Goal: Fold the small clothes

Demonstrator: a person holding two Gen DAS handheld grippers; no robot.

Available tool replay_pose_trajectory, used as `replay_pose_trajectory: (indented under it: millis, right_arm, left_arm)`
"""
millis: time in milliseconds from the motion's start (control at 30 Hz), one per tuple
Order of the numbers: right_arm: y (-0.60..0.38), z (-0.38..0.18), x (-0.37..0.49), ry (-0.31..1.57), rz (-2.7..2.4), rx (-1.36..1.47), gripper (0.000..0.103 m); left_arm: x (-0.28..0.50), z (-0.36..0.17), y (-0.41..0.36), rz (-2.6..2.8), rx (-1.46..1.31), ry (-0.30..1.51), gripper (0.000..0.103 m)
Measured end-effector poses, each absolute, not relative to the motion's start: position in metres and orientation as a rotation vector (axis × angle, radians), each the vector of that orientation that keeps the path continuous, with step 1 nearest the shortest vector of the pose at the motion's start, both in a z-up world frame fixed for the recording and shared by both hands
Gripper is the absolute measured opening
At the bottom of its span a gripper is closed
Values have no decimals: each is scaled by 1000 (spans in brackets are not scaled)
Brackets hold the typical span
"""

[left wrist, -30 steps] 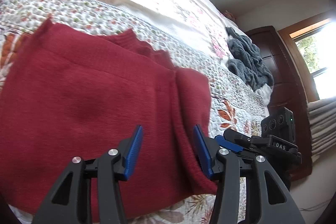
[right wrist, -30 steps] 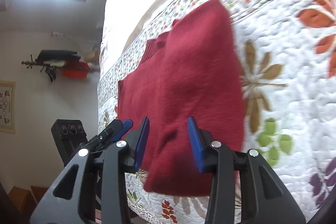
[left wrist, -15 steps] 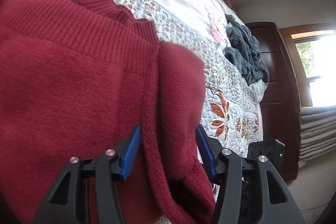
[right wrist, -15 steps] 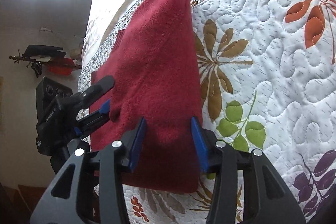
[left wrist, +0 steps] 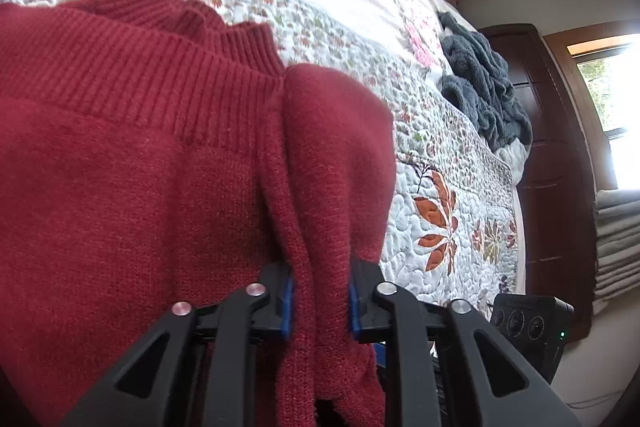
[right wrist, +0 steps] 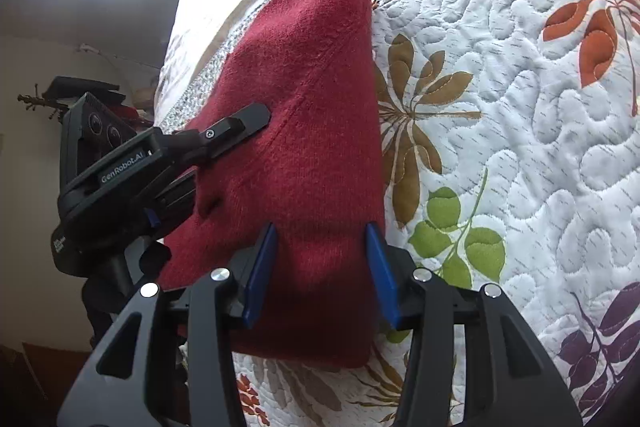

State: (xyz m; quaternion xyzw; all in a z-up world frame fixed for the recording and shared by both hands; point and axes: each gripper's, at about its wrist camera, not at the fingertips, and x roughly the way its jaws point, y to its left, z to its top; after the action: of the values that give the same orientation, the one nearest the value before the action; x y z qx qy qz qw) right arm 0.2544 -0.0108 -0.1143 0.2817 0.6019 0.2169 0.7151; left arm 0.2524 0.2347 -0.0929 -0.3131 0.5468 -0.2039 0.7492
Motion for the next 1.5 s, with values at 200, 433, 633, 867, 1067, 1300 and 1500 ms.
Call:
replay_pose_trajectory:
  millis: [200,433,633,867,1067,1300,1500]
  right_arm:
    - [-32,-95,235,1258,480,639,46]
    - [-24,-104,227,1286,485,636,46]
    - [0,-107,225,1310,513,623,46]
    - [28,-100,224,1322,542,568,46]
    - [51,-95,223,1330,567,515,46]
    - [82,-92,224,1347,611,472,46]
    - [106,-91,218,1367,639,417,47]
  left_arm:
    - [237,-61,256,-467,-682,1075,15]
    - [231,-42,301,-442,-683,1034,15]
    - [223,-37,350,-389,-659,1024,15]
    - [209,-37,401,-326,-638,1003,15]
    - [197,-34,445,-264,-639,986,15]
    - [181,-33,484,-221,-601,978,15]
    - [165,-38,516,-189,-633,951,15]
